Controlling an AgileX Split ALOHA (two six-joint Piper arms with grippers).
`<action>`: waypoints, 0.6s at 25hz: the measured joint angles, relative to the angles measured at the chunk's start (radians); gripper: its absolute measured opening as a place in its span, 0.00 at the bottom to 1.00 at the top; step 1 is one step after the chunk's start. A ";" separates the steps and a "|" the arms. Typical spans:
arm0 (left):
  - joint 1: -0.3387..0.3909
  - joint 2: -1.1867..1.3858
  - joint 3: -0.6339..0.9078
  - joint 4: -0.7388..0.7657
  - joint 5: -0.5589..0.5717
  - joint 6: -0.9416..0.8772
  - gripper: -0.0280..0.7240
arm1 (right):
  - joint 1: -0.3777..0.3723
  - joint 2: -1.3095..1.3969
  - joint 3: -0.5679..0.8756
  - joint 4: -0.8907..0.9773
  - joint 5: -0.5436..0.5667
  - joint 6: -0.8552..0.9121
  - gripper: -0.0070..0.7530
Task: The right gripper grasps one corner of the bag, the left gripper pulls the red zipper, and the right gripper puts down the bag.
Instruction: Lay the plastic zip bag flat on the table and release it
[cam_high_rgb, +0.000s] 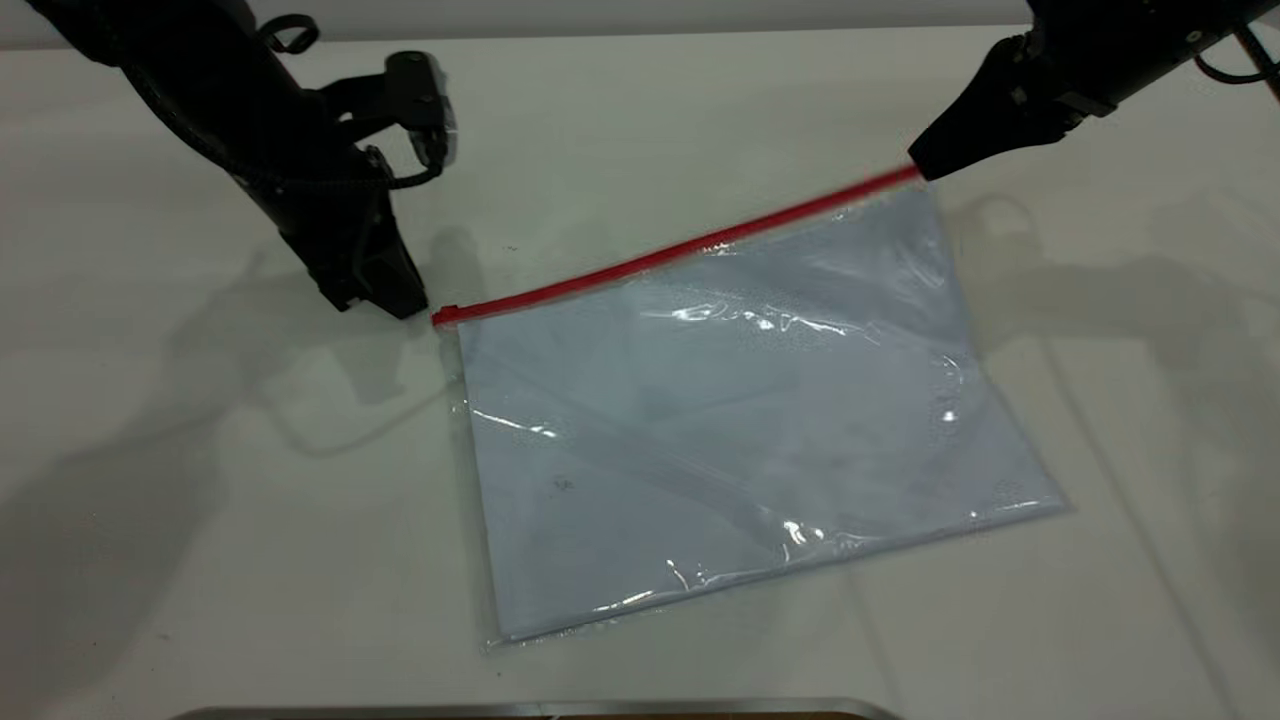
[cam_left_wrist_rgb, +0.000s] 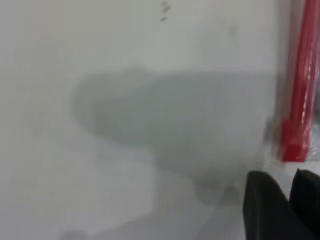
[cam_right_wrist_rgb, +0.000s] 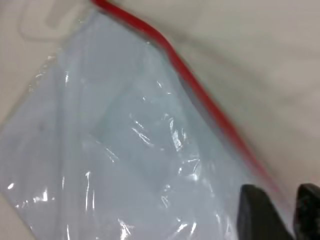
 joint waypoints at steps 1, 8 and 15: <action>0.000 -0.001 0.000 0.001 0.000 -0.002 0.31 | 0.000 0.000 0.000 0.000 0.000 0.001 0.43; 0.000 -0.082 0.000 0.008 0.000 -0.072 0.46 | 0.000 -0.018 0.000 0.005 -0.043 0.035 0.79; 0.000 -0.326 0.001 0.016 0.000 -0.317 0.48 | 0.000 -0.232 0.000 -0.065 -0.102 0.128 0.80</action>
